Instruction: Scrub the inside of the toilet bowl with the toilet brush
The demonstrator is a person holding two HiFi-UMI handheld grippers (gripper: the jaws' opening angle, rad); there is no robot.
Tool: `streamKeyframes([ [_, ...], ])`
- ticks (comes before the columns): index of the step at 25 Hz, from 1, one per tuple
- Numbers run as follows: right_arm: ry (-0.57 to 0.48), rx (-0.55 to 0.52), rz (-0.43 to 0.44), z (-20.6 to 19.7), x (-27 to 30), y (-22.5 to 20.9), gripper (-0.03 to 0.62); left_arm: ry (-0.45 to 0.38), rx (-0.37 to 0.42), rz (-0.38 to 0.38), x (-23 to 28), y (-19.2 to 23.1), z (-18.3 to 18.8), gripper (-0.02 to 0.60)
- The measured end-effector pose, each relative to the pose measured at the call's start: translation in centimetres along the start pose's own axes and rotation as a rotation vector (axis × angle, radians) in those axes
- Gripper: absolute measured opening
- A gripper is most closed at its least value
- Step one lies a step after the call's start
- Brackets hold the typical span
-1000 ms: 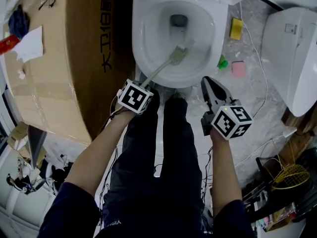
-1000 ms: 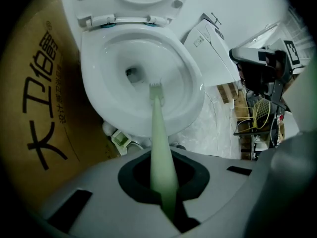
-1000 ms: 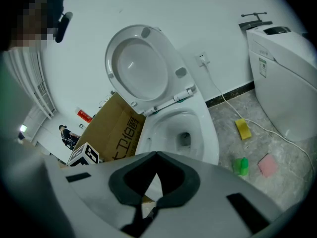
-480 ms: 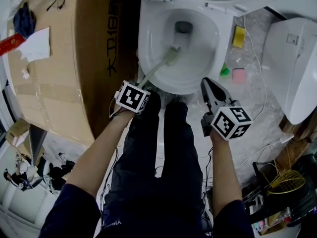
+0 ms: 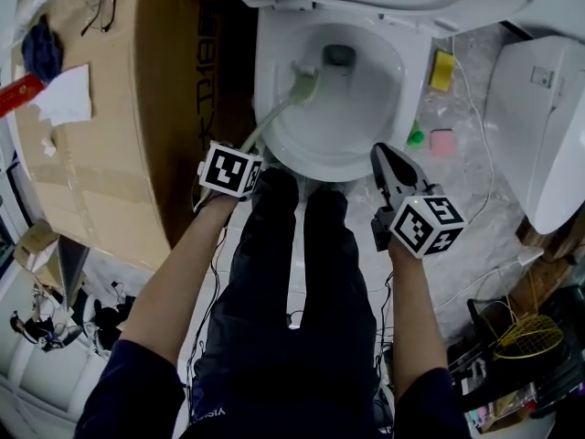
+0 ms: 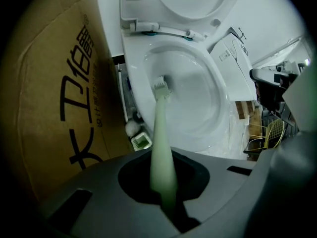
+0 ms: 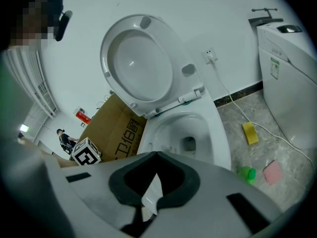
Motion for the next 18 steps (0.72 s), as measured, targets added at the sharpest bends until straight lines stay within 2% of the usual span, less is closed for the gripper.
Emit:
streamKeyframes([
  [8, -0.008, 0.008, -0.012, 0.7, 0.3, -0.6, 0.005, -0.056, -0.012, 0.026, -0.1, 1.4, 3.4, 0.032],
  [18, -0.034, 0.029, -0.038, 1.4, -0.5, -1.8, 0.005, -0.096, 0.040, 0.018, 0.2, 0.8, 7.0, 0.032],
])
Point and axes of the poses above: the fingertips, and each gripper's own axes: x forward along the fingers, y to its left, z out of its top, the point moved 6 cm from there along -x, backward along the fingers, and after that the axes turned 13 degrees about -y, right-handed, at the moved point
